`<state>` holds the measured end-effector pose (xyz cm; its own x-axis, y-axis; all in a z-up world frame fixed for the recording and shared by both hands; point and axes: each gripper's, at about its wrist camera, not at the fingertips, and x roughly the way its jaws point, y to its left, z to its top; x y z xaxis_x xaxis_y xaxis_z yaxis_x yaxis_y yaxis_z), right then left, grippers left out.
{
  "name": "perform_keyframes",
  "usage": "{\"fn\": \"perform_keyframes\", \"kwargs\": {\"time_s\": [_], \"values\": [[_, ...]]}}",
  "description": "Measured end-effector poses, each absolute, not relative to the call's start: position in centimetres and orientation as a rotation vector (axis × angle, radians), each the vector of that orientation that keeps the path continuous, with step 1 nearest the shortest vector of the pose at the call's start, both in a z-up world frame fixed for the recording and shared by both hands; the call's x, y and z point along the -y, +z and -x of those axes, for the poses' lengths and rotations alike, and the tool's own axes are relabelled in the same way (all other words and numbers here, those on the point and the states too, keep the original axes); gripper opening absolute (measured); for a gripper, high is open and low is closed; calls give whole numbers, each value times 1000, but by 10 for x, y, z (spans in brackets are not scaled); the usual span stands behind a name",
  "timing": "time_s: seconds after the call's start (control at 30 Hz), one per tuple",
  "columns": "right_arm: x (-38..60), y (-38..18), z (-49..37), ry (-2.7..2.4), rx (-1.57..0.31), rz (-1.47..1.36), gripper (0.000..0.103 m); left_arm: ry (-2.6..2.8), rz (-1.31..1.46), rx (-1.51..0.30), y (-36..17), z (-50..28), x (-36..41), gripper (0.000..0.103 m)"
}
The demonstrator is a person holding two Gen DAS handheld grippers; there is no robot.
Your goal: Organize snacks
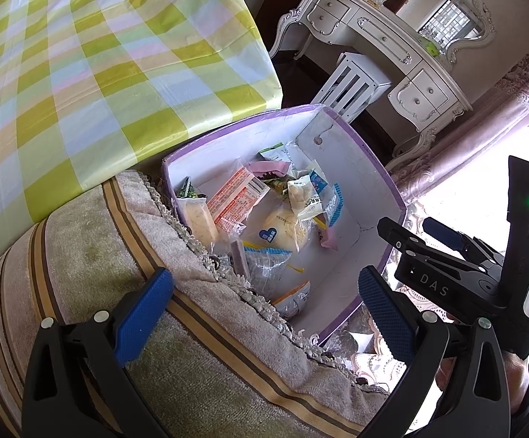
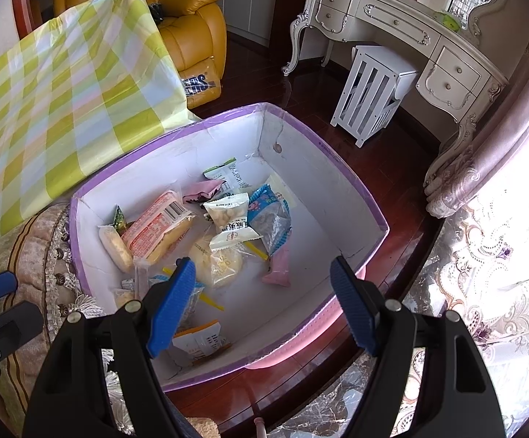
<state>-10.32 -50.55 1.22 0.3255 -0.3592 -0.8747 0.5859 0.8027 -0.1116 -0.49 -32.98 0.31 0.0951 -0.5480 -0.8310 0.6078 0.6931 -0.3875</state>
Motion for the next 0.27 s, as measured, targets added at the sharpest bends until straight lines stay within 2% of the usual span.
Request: {"fn": "perform_keyframes", "kwargs": {"time_s": [0.27], "values": [[479,26,90,-524,-1033,-248,77,-736,32,-1126,35,-17,275,99]]}}
